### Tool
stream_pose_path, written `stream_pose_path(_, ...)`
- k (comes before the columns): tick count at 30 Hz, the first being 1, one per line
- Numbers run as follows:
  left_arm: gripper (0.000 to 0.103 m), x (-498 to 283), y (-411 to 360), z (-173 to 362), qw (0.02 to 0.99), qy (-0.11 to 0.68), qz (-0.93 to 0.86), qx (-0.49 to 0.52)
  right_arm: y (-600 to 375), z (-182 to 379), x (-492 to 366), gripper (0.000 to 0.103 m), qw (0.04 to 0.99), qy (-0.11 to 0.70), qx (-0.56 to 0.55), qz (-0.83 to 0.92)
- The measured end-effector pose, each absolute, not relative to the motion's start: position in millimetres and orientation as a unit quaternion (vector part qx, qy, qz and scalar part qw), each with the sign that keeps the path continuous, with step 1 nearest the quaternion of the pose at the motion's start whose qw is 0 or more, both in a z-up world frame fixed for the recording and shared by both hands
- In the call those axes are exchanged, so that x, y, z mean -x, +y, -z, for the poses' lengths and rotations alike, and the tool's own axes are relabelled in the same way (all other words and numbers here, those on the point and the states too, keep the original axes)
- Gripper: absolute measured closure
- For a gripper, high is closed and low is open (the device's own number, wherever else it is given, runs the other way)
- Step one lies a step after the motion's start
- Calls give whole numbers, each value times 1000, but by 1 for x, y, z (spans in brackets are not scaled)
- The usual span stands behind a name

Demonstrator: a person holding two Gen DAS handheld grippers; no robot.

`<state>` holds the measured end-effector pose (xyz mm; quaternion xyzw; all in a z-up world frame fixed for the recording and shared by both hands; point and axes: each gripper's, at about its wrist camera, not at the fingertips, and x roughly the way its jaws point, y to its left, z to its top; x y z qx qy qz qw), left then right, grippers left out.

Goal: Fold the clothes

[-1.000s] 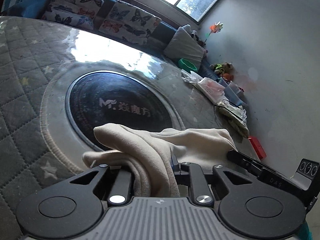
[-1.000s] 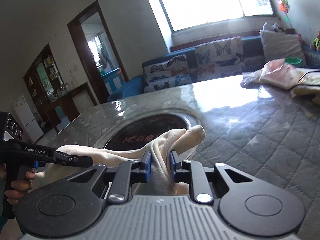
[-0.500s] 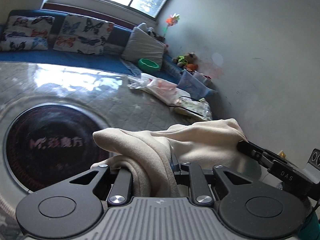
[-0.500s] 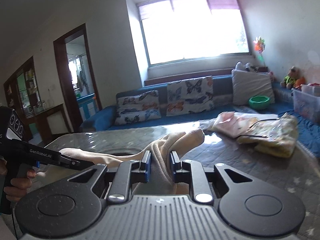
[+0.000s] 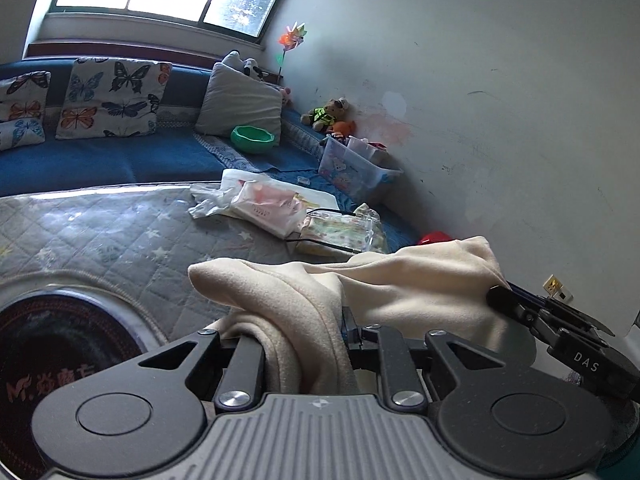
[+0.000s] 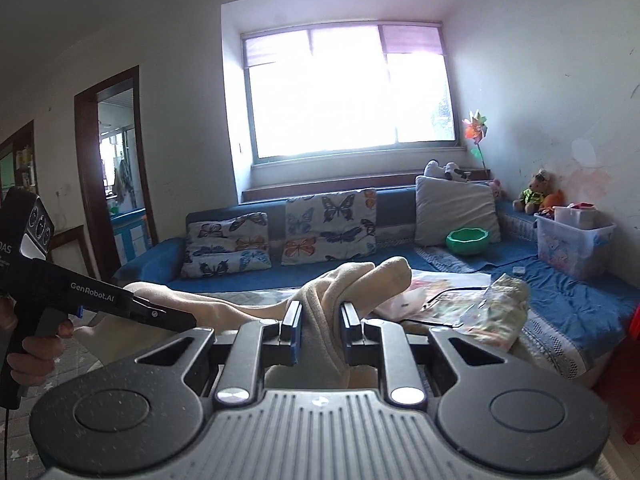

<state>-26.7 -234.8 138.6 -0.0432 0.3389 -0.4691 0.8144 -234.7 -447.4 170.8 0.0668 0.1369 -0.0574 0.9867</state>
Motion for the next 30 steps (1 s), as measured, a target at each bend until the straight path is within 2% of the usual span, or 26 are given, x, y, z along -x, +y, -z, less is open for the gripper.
stream_pose_path(13,85,15,-261,-129,813,344,469,12,-464,-153,219,85,983,147,-82,72)
stream_pose_path(30,84,12,-267,-81,793,403,456,4,-471,-105,215,85,972,199,-101,73)
